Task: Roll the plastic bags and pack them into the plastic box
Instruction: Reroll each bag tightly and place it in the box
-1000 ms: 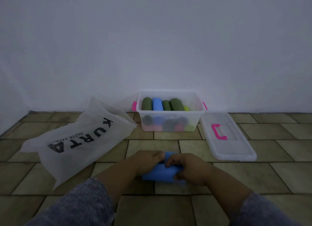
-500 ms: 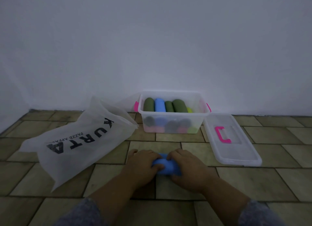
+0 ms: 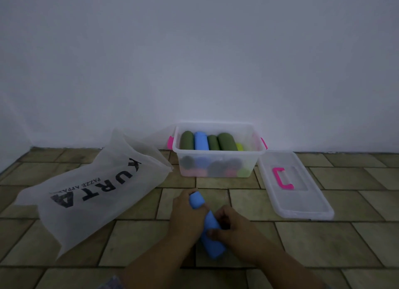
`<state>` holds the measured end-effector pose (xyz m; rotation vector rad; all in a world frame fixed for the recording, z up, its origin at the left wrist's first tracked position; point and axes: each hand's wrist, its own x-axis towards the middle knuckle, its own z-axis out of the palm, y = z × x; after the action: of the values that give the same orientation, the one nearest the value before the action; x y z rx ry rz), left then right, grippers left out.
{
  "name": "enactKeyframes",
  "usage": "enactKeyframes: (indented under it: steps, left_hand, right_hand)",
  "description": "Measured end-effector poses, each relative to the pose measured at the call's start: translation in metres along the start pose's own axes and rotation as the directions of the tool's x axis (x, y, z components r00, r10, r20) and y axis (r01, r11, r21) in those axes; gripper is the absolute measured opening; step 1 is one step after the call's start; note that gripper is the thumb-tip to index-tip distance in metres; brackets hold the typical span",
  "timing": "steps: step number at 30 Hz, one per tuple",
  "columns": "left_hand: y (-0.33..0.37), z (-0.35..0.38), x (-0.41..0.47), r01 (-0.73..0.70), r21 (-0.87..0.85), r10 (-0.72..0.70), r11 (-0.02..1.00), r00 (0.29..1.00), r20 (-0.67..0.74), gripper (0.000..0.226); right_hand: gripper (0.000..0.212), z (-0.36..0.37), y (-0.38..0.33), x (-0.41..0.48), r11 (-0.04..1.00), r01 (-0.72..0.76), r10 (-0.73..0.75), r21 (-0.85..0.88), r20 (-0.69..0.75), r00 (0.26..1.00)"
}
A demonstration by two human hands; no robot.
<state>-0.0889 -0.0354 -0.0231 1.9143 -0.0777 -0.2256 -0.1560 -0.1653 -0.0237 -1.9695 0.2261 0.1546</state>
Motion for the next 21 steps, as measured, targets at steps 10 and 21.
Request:
enactKeyframes:
  steps: [10, 21]
  left_hand:
    - [0.057, 0.006, 0.029, -0.296, -0.061, 0.297, 0.953, 0.955, 0.004, 0.031]
    - [0.091, 0.005, 0.177, -0.284, 0.8, 0.14, 0.529, 0.959, 0.248, 0.08]
  right_hand:
    - [0.028, -0.068, -0.044, 0.016, 0.84, -0.1, 0.065, 0.533, 0.084, 0.994]
    - [0.047, -0.155, -0.094, 0.162, 0.857, -0.324, 0.063, -0.401, -0.542, 0.838]
